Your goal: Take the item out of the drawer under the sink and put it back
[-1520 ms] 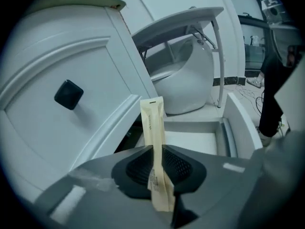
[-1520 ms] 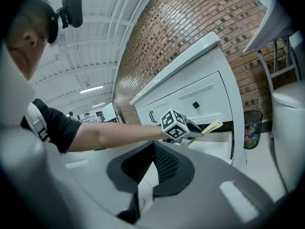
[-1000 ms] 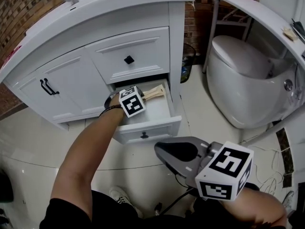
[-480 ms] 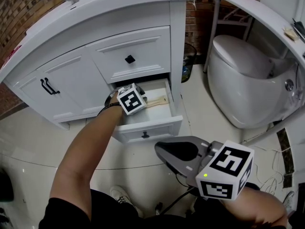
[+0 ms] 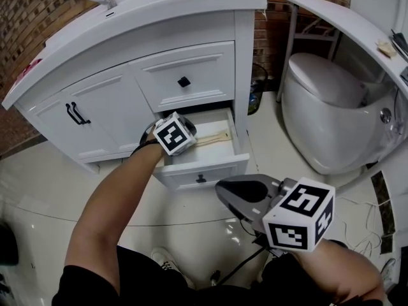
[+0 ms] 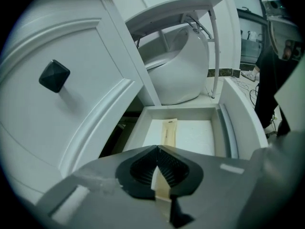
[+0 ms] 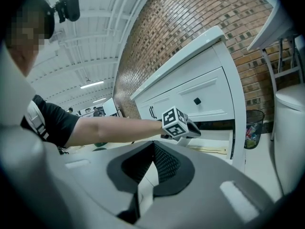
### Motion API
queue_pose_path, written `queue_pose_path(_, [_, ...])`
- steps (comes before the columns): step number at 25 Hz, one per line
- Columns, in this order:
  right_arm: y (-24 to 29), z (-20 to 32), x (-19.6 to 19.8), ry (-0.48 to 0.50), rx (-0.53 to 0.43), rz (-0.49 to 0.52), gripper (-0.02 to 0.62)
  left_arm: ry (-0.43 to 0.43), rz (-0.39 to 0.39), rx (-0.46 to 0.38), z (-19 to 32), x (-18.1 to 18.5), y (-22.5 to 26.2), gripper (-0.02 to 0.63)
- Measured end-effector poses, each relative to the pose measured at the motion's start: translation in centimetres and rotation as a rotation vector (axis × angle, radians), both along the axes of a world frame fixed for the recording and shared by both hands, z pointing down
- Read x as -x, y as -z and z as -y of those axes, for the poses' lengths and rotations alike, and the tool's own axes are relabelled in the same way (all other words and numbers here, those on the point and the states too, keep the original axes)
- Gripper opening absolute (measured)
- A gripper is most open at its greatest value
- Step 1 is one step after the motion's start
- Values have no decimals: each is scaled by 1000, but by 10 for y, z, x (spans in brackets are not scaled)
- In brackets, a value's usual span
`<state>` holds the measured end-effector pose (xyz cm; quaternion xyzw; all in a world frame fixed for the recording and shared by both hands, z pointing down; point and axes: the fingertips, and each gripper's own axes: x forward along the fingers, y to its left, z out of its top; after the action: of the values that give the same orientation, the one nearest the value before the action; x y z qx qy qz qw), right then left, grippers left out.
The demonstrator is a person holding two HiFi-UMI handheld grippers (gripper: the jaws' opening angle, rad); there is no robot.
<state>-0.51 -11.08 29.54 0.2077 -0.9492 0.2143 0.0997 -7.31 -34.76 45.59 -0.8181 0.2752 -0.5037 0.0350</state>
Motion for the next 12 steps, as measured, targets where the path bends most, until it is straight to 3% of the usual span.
queue_pose_path(4, [-3, -1, 0, -3, 2, -11, 3, 7, -77, -36, -24, 0, 30, 5])
queue_pose_path(9, [-2, -9, -1, -5, -2, -16, 3, 24, -373, -91, -77, -6, 96, 5])
queue_pose_path(12, [-1, -15, 2, 4, -11, -25, 3, 34, -478, -100, -112, -1, 122, 5])
